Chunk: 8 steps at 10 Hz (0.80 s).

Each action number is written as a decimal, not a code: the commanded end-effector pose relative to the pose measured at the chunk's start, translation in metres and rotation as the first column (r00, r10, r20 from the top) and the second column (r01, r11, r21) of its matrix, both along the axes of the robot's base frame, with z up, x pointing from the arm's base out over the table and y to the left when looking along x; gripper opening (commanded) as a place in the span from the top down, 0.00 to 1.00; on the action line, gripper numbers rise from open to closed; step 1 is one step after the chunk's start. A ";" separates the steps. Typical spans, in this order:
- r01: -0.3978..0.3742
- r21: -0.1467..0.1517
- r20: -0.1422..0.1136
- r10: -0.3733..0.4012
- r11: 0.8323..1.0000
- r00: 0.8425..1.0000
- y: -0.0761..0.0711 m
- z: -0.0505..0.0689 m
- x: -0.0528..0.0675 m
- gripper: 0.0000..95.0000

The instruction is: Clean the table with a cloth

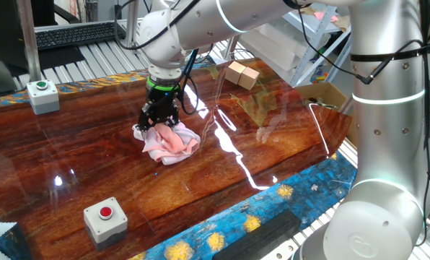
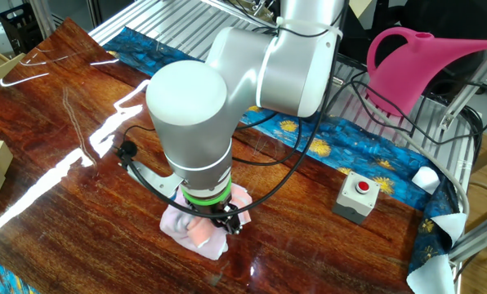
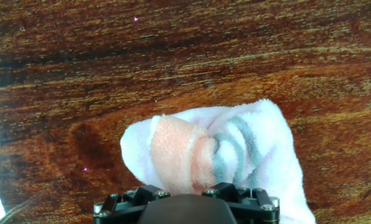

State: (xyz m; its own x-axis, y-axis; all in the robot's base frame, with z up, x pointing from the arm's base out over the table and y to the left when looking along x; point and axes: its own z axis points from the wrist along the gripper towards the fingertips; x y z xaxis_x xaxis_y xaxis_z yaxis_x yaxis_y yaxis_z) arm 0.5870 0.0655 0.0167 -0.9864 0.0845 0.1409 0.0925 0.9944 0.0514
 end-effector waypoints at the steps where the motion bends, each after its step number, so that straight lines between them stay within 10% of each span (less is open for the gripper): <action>1: -0.005 -0.008 -0.028 0.005 1.000 1.000 0.016 0.030 -0.009 0.40; 8: -0.008 -0.023 -0.016 0.008 1.000 1.000 0.014 0.045 -0.023 0.40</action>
